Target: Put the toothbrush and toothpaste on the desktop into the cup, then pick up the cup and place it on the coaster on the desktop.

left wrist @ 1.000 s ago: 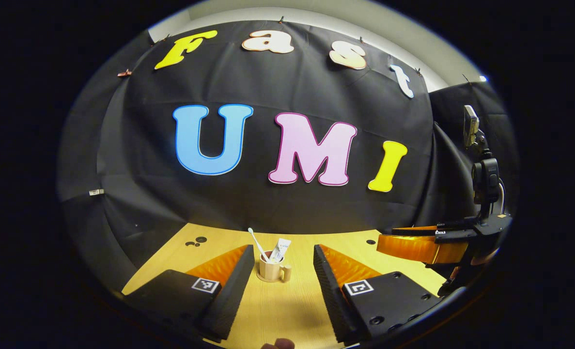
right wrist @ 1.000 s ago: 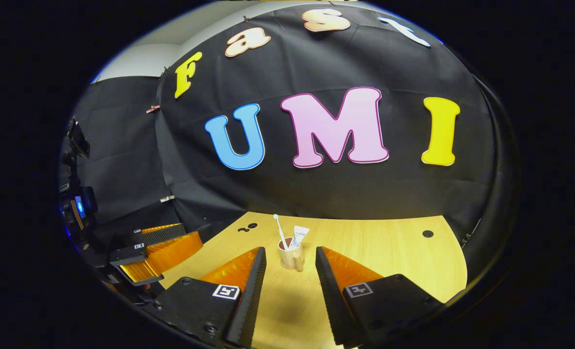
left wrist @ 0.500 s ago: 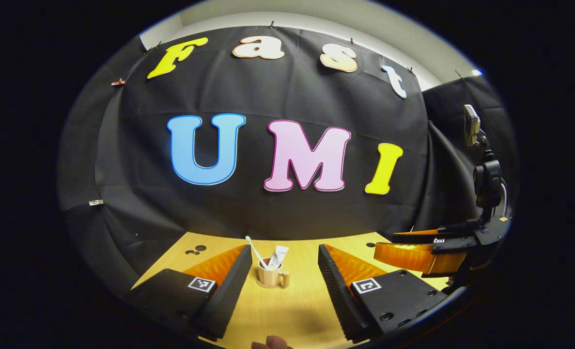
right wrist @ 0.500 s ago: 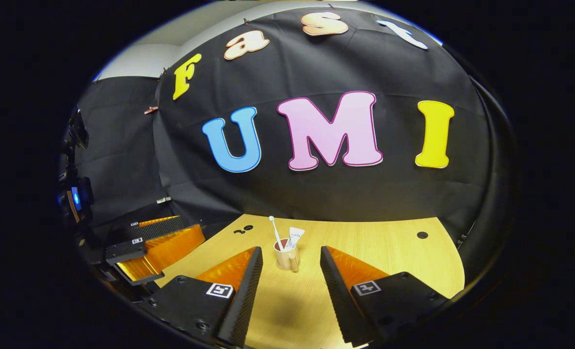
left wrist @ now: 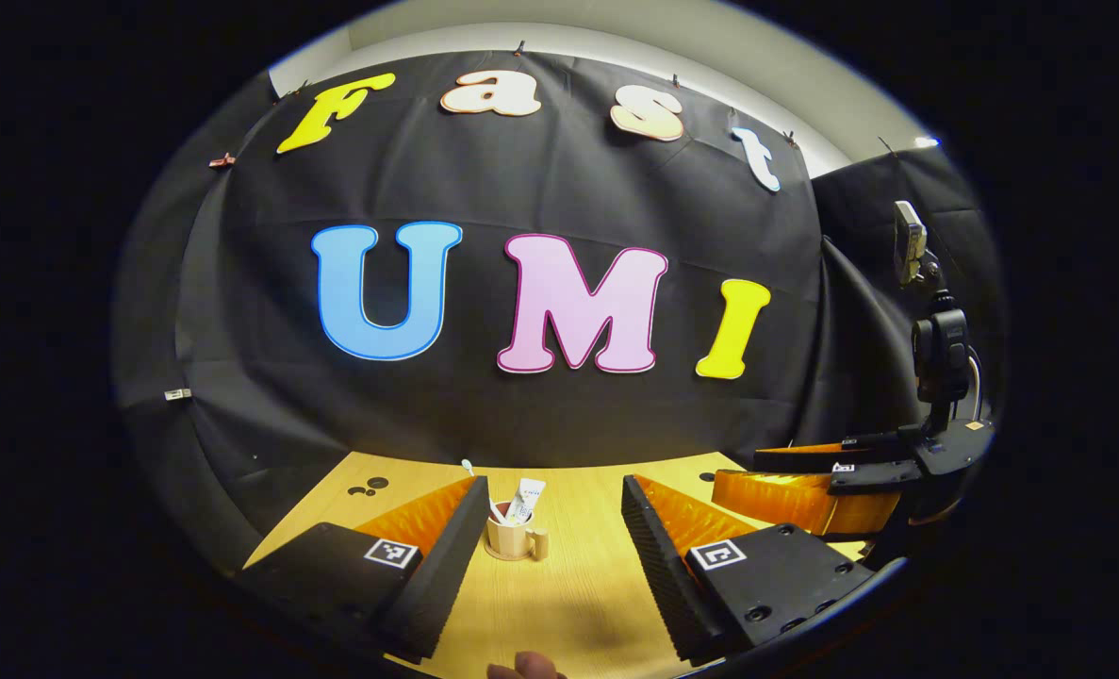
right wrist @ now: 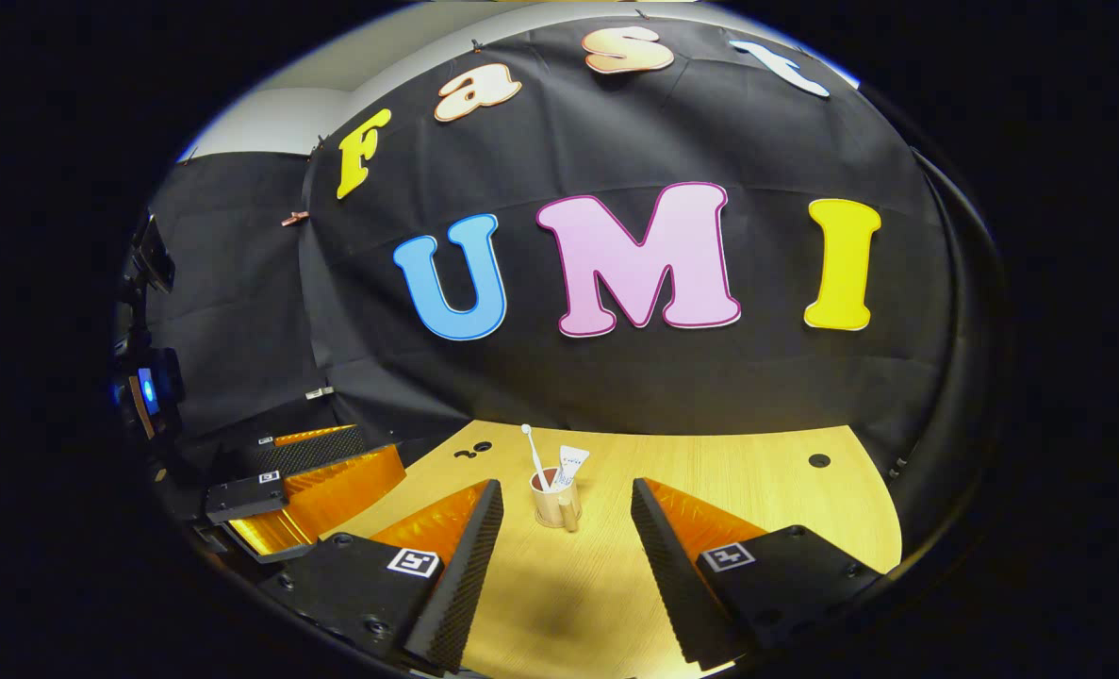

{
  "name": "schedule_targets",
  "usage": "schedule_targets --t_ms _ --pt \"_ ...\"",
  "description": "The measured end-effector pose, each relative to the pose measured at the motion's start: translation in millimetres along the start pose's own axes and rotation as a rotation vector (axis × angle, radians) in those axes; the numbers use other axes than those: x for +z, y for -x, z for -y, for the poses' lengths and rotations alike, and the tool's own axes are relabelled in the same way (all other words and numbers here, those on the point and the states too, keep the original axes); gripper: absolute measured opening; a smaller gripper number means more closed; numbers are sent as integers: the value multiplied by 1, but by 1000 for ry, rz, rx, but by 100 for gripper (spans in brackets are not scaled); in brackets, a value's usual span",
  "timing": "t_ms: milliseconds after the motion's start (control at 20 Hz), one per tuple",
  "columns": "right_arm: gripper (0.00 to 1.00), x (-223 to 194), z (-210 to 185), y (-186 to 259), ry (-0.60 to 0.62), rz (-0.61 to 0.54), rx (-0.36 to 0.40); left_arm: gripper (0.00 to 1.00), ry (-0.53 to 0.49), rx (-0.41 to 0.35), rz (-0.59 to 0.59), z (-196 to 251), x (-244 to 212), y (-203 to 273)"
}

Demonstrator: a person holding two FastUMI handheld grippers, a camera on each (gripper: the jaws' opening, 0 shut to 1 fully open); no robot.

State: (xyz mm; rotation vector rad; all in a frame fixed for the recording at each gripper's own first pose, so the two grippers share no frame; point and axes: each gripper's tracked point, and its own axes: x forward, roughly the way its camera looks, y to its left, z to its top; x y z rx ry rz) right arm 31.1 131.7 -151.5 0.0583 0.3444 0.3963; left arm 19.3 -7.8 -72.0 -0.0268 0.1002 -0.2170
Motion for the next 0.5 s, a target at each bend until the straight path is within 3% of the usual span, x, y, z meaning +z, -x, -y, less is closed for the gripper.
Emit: schedule_targets --t_ms 500 --pt "88 0 4 5 -15 -1 -1 90 -17 -24 -22 11 -6 -2"
